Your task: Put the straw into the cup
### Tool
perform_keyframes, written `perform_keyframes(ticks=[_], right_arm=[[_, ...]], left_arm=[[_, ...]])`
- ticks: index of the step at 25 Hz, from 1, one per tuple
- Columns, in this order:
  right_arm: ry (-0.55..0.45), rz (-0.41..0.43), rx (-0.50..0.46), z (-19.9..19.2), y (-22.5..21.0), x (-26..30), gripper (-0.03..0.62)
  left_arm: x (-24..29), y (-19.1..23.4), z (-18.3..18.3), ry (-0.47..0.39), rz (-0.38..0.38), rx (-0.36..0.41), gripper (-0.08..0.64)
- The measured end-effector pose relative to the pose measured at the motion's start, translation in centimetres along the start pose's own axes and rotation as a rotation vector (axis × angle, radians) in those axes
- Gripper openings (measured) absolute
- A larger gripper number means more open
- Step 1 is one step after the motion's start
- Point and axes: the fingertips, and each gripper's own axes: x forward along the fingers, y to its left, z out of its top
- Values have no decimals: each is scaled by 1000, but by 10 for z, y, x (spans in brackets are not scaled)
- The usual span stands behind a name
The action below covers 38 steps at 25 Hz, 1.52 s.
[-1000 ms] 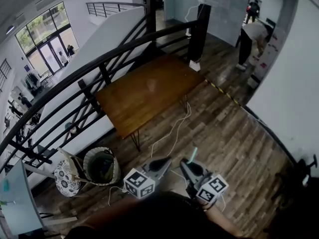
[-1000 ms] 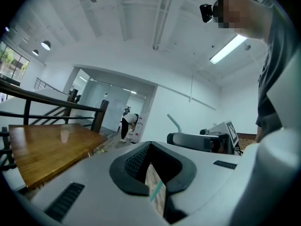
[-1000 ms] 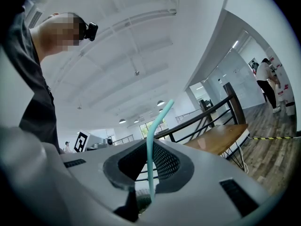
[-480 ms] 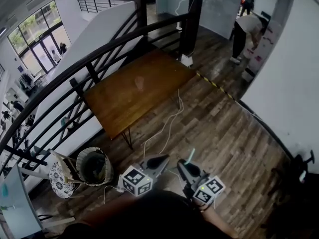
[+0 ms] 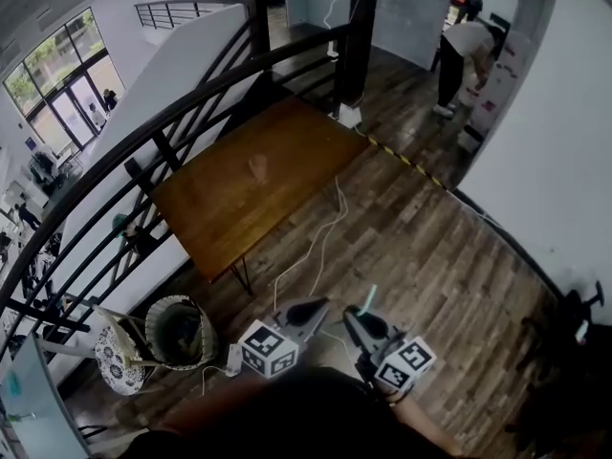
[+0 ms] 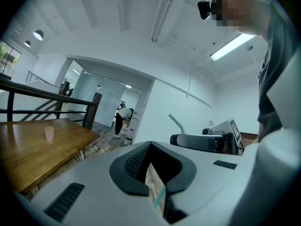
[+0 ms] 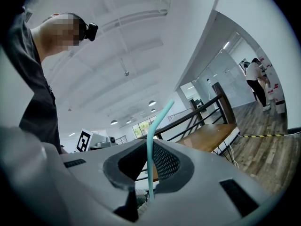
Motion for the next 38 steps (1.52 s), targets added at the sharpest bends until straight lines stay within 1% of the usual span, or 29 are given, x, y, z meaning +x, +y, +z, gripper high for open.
perform_keyframes(ticks=[6, 10, 15, 18, 22, 26, 31, 34, 38], right_arm=[[16, -4, 4, 2, -22, 34, 38], [23, -11, 9, 3, -39, 66, 38], [22, -20, 9, 19, -60, 121, 38], [18, -34, 1, 33, -68, 161, 38], [6, -42, -14, 56, -70, 212, 38], [-7, -36, -25, 64, -62, 262, 38], [8, -8, -32, 61, -57, 307, 38], [12, -5, -35, 62, -55, 322, 38], [19, 3, -27, 61, -54, 338, 38]], left_arm=[[9, 36, 8, -8, 5, -7, 11], [13, 70, 12, -7, 6, -13, 11], [18, 127, 39, -24, 17, -6, 11], [18, 163, 58, -22, 8, -4, 11], [12, 207, 93, -34, -7, 11, 11], [-5, 247, 113, -39, -12, 29, 11], [-15, 286, 121, -38, -9, 33, 11], [-24, 300, 121, -34, -5, 36, 11], [-30, 316, 122, -35, 13, 19, 11]])
